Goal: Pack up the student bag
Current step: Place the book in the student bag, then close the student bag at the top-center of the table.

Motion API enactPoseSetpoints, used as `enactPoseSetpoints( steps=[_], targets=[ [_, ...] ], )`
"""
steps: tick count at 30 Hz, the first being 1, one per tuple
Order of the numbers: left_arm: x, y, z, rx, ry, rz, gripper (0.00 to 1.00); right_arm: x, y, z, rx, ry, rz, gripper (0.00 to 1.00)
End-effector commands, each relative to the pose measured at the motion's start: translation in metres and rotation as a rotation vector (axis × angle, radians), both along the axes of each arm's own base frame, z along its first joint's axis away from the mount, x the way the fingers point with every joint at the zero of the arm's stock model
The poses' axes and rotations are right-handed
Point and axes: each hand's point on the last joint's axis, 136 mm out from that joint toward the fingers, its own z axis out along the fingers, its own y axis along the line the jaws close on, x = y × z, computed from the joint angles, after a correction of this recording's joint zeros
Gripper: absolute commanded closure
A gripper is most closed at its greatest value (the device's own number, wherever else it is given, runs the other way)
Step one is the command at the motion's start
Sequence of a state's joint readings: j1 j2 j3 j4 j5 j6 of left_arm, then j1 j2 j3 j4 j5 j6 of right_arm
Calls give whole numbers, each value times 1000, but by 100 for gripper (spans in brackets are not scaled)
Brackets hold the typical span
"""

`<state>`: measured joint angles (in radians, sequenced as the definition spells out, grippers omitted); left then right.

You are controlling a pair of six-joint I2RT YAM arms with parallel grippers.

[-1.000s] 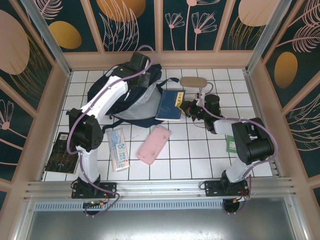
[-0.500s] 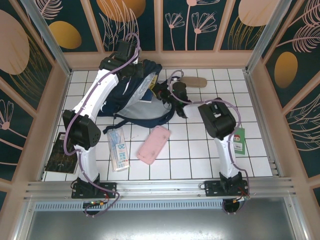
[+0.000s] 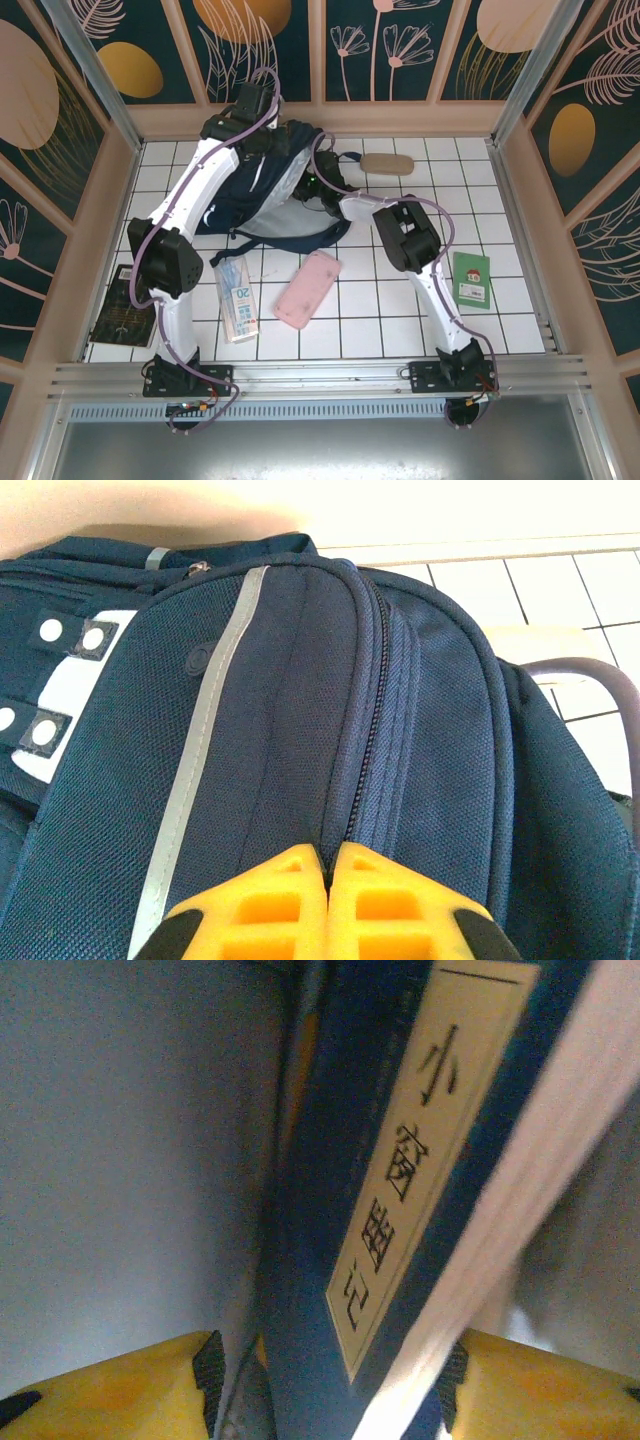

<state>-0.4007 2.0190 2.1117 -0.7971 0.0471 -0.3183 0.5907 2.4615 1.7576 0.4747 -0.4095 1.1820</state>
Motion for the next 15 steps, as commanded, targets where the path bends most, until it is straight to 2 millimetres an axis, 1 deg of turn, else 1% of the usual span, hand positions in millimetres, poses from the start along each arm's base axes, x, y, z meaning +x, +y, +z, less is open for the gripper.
enactPoseSetpoints(
  steps=[1,5,6,7,8,9,12,15],
  targets=[
    [19,-6,33,-76,-106,30,100,-6,-20,48,-25,-76,-6,39],
    [28,-4,21,-74,-96,49,100,-20,-47,57,-72,-84,-29,38],
    [30,-5,17,-73,-91,53,100,-26,-52,58,-82,-87,-29,38],
    [33,-6,17,-79,-92,55,100,-33,-57,56,-103,-85,-30,38],
    [36,-8,16,-82,-92,54,100,-37,-61,57,-119,-86,-34,38],
    [39,-10,15,-87,-95,51,100,-35,-80,54,-147,-76,-60,38],
    [50,-17,1,-88,-85,39,100,-44,-108,51,-216,-69,-94,38],
    [54,-27,-16,-109,-46,9,100,-55,-129,64,-243,-98,-124,38]
  ],
)
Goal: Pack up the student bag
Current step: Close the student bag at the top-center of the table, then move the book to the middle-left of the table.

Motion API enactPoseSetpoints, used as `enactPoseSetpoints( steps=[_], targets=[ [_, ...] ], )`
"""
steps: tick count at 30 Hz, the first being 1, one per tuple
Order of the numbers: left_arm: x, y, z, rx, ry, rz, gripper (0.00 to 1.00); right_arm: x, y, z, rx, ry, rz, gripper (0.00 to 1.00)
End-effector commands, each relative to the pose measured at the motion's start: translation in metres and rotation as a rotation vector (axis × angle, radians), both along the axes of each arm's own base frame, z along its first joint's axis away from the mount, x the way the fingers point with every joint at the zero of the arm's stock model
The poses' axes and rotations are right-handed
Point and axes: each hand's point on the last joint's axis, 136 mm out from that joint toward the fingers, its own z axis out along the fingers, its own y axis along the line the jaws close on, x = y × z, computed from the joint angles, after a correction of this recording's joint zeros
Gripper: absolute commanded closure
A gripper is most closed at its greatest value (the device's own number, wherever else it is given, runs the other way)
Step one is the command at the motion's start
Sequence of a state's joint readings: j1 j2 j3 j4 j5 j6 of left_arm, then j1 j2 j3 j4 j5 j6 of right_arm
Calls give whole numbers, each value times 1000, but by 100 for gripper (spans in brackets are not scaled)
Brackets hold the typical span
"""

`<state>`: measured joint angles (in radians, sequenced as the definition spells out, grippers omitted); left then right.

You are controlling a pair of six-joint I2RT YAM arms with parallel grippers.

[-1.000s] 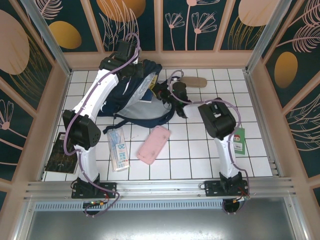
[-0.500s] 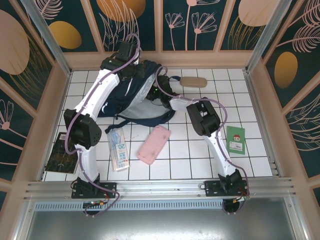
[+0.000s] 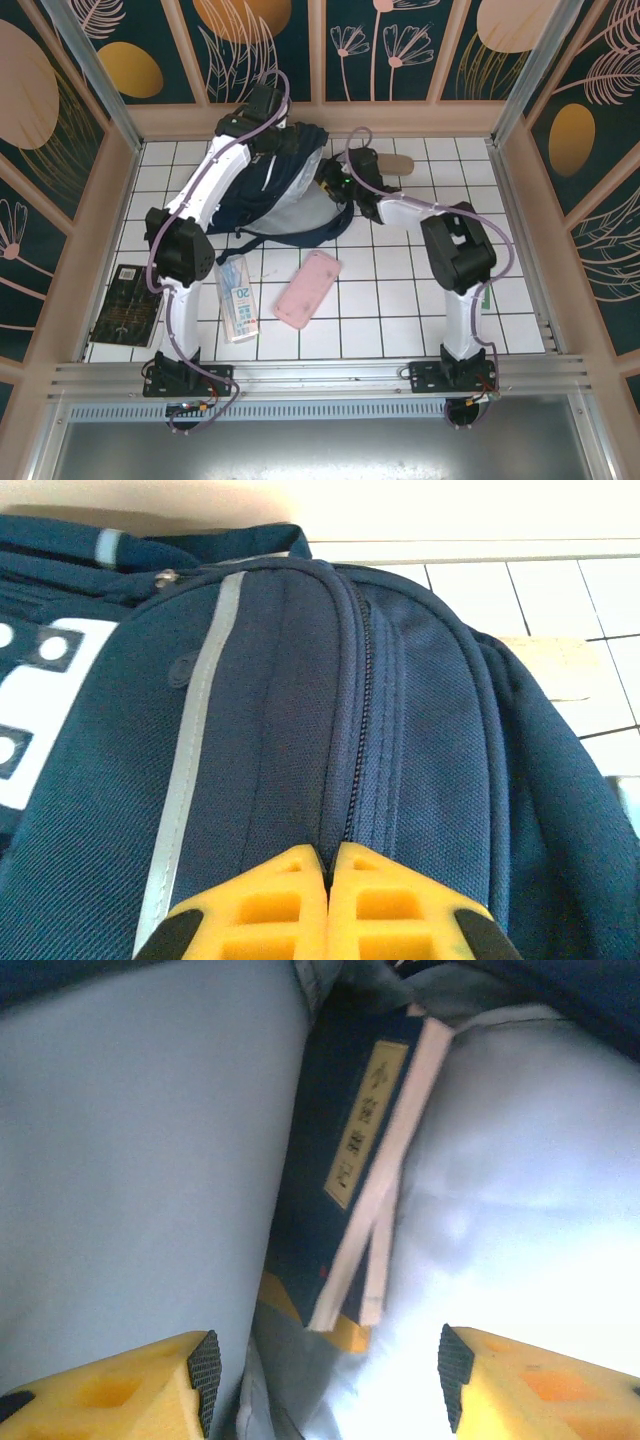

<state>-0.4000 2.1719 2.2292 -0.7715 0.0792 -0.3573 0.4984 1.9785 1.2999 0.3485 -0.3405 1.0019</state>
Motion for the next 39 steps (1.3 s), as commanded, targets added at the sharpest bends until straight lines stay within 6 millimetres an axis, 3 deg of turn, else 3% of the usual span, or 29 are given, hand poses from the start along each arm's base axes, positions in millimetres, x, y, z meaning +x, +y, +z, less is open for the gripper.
enactPoseSetpoints(
  steps=[1,2,6,8,10,14,17,20,22,27,33,39],
  targets=[
    [23,-11,10,-76,-62,1,100,-13,-26,6,-86,-37,-29,38],
    [22,-12,9,-83,-54,-1,96,-16,-31,10,-99,-45,-32,38],
    [16,-1,15,-59,-60,33,59,-32,-42,14,-169,-57,-26,38],
    [10,13,22,-28,-77,72,50,-40,-44,16,-191,-70,-22,38],
    [-1,32,27,-1,-89,118,40,-47,-42,17,-220,-83,-7,38],
    [-27,80,27,-20,-88,215,38,-58,-34,17,-268,-101,24,38],
    [-54,135,15,-13,-74,347,28,-66,-23,13,-281,-99,54,38],
    [-88,197,-8,-13,-29,517,13,-69,-13,13,-274,-105,68,38],
    [-117,236,-36,-26,40,636,8,-71,-4,15,-270,-109,80,38],
    [-176,296,-90,-26,157,851,2,-71,14,18,-277,-124,108,37],
    [-240,336,-143,-53,299,1052,1,-71,29,21,-284,-130,143,37],
    [-285,344,-168,-27,364,1162,1,-75,36,23,-292,-138,159,37]
  ],
)
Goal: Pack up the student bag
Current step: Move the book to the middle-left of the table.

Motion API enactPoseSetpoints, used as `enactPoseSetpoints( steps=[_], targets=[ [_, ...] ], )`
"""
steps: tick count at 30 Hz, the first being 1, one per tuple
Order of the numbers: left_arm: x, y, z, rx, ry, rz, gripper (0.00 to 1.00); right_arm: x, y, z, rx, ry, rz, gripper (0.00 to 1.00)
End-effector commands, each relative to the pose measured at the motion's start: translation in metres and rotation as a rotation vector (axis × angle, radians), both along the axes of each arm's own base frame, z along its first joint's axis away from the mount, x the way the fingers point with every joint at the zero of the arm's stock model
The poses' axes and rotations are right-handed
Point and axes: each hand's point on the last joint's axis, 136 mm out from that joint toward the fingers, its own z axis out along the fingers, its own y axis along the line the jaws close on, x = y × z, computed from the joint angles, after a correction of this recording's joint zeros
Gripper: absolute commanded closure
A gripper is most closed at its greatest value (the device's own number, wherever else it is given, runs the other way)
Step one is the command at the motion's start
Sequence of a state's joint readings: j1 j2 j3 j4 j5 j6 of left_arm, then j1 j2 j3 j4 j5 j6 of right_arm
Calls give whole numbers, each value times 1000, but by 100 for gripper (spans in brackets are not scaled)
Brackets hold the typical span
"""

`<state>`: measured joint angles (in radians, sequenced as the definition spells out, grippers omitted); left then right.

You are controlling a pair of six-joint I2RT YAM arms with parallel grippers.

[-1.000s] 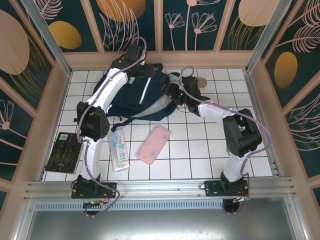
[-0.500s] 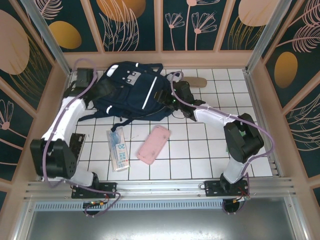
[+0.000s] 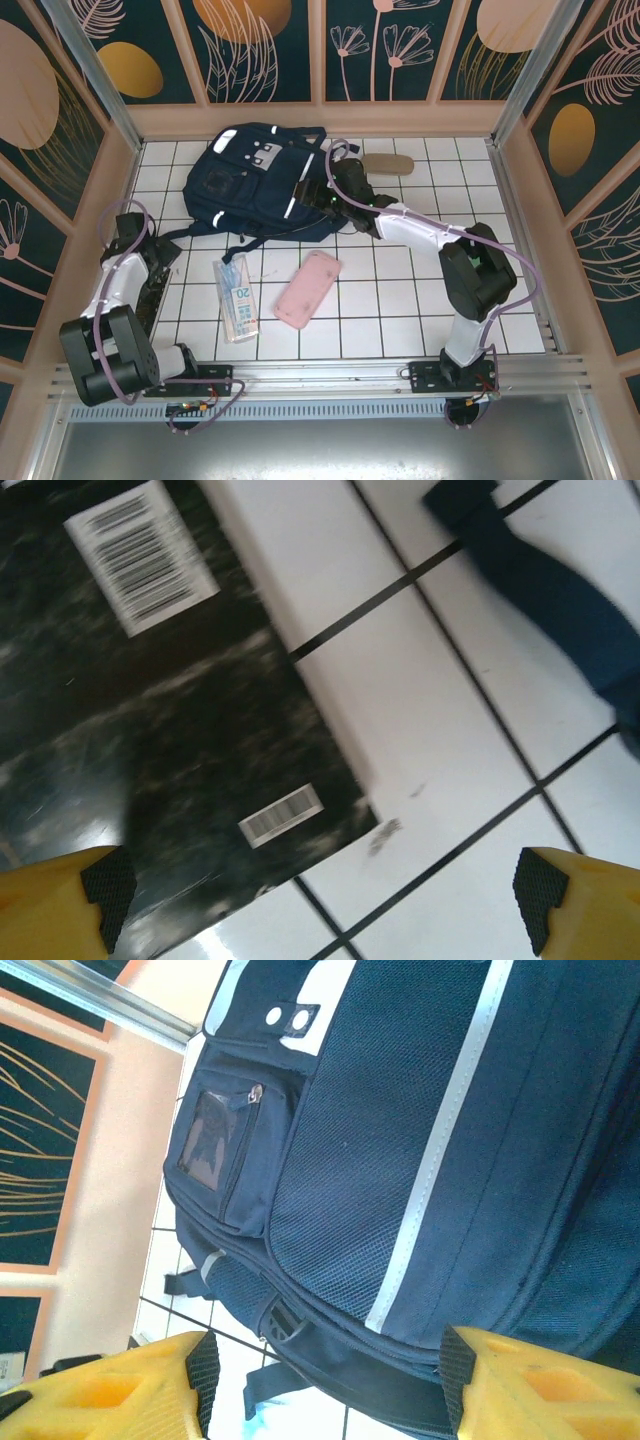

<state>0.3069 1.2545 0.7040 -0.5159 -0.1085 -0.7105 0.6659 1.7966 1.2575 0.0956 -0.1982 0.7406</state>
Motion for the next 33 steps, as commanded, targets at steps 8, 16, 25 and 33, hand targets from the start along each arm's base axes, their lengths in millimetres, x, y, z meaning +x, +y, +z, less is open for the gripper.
enactPoseSetpoints(
  steps=[8,16,25,33],
  targets=[
    [-14,-24,-31,-148,-61,76,1,-3,11,1,-29,-15,22,37],
    [26,-72,-26,-449,-320,-2,7,-7,12,-2,-33,-6,27,37],
    [72,-121,18,-609,-558,-124,10,-4,25,-5,-27,5,58,38],
    [86,-121,47,-501,-542,-207,9,-11,64,-8,-6,14,188,40]
  ],
)
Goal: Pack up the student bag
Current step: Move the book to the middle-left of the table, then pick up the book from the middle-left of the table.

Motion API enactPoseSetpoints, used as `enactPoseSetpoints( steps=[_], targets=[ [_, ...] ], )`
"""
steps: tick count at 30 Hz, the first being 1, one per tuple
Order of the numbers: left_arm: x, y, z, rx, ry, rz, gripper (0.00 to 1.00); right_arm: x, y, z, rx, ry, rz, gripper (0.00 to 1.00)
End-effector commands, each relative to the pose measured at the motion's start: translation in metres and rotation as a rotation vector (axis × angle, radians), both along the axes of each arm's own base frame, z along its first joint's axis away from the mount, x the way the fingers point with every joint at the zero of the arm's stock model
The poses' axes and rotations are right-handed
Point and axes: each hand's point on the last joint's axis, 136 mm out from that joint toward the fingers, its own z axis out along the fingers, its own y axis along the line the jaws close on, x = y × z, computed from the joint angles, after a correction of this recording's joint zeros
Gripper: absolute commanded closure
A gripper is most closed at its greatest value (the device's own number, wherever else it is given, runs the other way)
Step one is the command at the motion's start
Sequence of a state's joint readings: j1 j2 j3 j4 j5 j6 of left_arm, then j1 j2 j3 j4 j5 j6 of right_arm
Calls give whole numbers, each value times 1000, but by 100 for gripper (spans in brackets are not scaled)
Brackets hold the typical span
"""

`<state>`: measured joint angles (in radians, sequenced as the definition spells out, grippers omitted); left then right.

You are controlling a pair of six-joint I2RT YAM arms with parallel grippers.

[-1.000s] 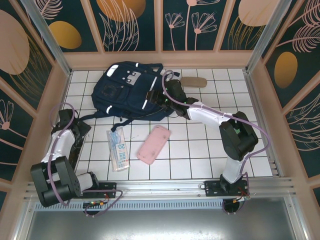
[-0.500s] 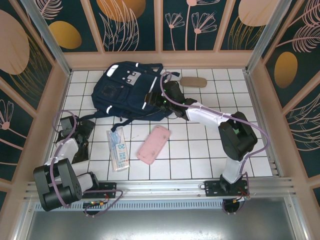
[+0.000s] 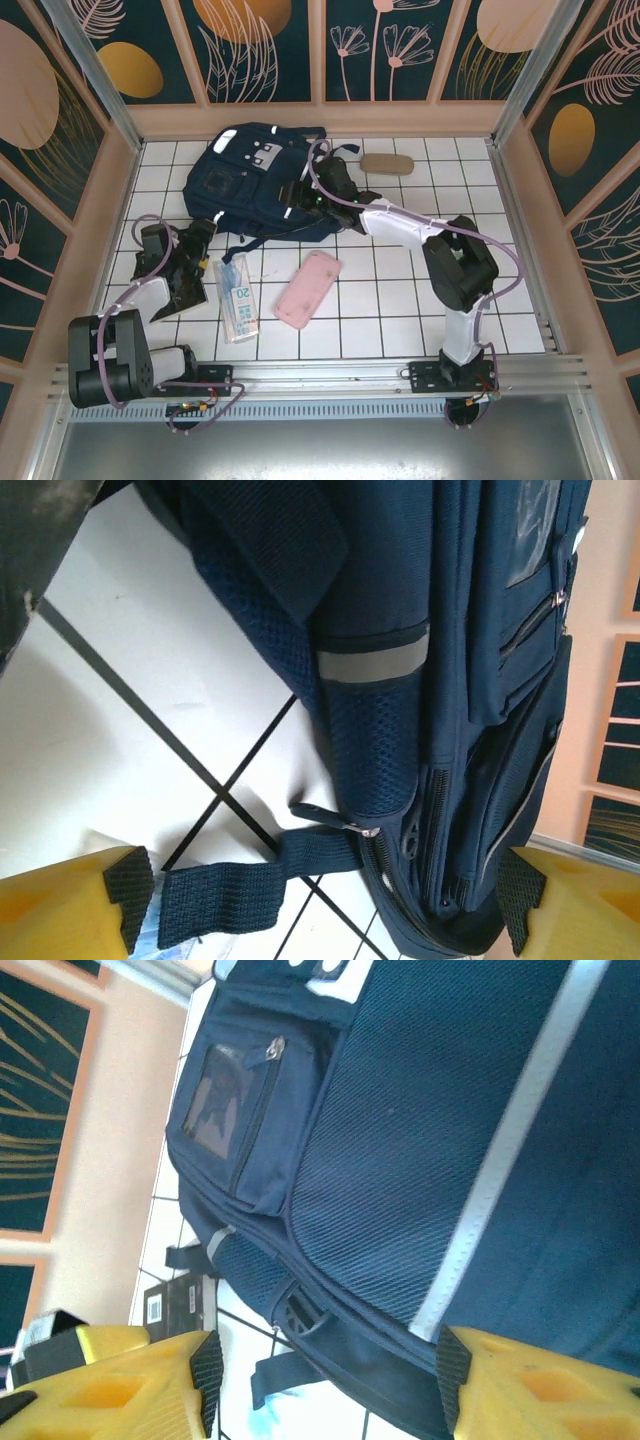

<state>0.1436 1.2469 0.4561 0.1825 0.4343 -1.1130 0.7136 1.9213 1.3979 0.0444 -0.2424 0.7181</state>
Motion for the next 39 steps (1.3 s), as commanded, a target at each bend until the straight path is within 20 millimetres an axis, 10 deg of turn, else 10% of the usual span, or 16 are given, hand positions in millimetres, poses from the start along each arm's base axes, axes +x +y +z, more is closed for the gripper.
enactPoseSetpoints(
  steps=[1,20,32,39],
  targets=[
    [9,12,29,131,-19,-18,8,-12,32,3,11,-8,114,40],
    [-86,169,-16,546,486,354,5,-92,192,-49,-43,-11,503,50],
    [-78,127,-70,251,416,253,9,-111,217,-93,-73,16,585,53],
    [-69,99,-70,134,315,184,14,-104,203,-123,-175,19,540,53]
  ],
)
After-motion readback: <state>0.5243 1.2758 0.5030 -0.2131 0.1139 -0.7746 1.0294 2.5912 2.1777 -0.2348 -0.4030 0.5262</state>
